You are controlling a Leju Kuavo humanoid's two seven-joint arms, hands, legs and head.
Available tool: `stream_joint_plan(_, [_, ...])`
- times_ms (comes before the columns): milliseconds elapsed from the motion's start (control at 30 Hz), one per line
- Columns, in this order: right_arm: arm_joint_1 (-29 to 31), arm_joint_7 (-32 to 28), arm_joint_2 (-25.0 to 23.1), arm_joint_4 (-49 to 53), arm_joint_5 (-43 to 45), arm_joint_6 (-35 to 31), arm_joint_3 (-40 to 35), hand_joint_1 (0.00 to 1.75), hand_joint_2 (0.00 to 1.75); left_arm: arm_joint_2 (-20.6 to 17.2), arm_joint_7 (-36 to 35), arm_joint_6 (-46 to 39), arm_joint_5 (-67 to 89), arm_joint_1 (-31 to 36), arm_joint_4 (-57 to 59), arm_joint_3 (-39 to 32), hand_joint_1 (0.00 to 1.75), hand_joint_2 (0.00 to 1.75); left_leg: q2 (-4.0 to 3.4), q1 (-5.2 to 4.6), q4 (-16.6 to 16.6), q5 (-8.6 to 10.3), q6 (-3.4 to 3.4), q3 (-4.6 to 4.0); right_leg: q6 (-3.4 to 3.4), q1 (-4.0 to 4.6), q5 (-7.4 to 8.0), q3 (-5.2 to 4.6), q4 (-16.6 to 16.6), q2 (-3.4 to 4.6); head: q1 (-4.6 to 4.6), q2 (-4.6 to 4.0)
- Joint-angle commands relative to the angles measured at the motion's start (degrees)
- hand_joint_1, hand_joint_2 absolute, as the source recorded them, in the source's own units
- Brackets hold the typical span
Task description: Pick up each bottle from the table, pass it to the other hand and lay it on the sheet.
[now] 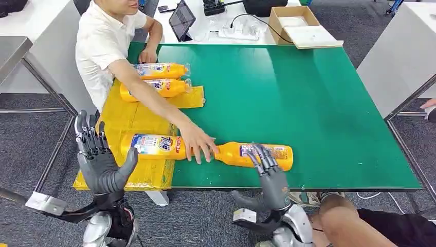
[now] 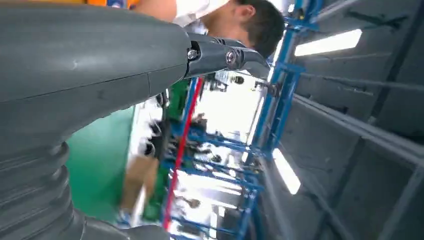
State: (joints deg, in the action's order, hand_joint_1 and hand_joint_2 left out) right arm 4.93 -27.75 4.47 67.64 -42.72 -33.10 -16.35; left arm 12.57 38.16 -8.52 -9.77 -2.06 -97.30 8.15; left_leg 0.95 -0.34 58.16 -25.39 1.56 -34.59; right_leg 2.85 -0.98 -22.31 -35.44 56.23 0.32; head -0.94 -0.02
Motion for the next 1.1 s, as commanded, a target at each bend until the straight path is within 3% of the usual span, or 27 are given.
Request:
stream_joint_plan(33, [9.48,2.95,3.92,-15.59,-3.75,3.56,8.40,0.00,1.75,-2.75,1.84,-3.13,5.74,-1.59,-0.53,2.27,0.00,1.75,-0.15,0.03,-0.05,-0.03,-0.06,0.16,-0.06,0.04,0.01,0.13,-0.07,0.06,0.00,0.00])
stream_joint_plan(233, [9.48,2.95,3.92,-15.59,-3.75,3.56,8.40,0.00,1.75,-2.75,1.84,-3.13,5.74,-1.59,-0.53,2.27,0.00,1.75,-0.10,0.04,-0.04,-0.04,-0.07,0.19,-0.07,0.05,-0.03,0.16,-0.04,0.03,0.02,0.00])
stream_joint_plan(467, [16.27,6.57,4.30,-27.21,-4.66,7.93,8.53,0.00,1.75,-3.76,1.84,-3.32,6.80,0.66,3.87,4.23,0.00,1.75,-0.16,0.06,-0.05,-0.05,-0.09,0.31,-0.11,0.07,-0.02,0.27,-0.07,0.05,0.00,0.00])
stream_joint_plan(900, [20.76,6.45,3.17,-38.05,-5.54,9.77,7.66,0.00,1.75,-3.94,0.40,-4.87,6.66,3.98,9.59,5.76,0.00,1.75,-0.13,0.04,-0.08,-0.03,-0.09,0.29,-0.10,0.06,-0.03,0.24,-0.07,0.03,0.04,0.00])
stream_joint_plan(1100, [23.04,8.92,2.92,-43.38,-6.19,17.19,5.60,0.00,1.75,-4.72,-0.95,-3.70,5.86,4.52,9.01,7.13,0.00,1.75,-0.14,0.08,-0.05,-0.03,-0.10,0.28,-0.11,0.10,-0.01,0.25,-0.07,0.03,0.02,0.00])
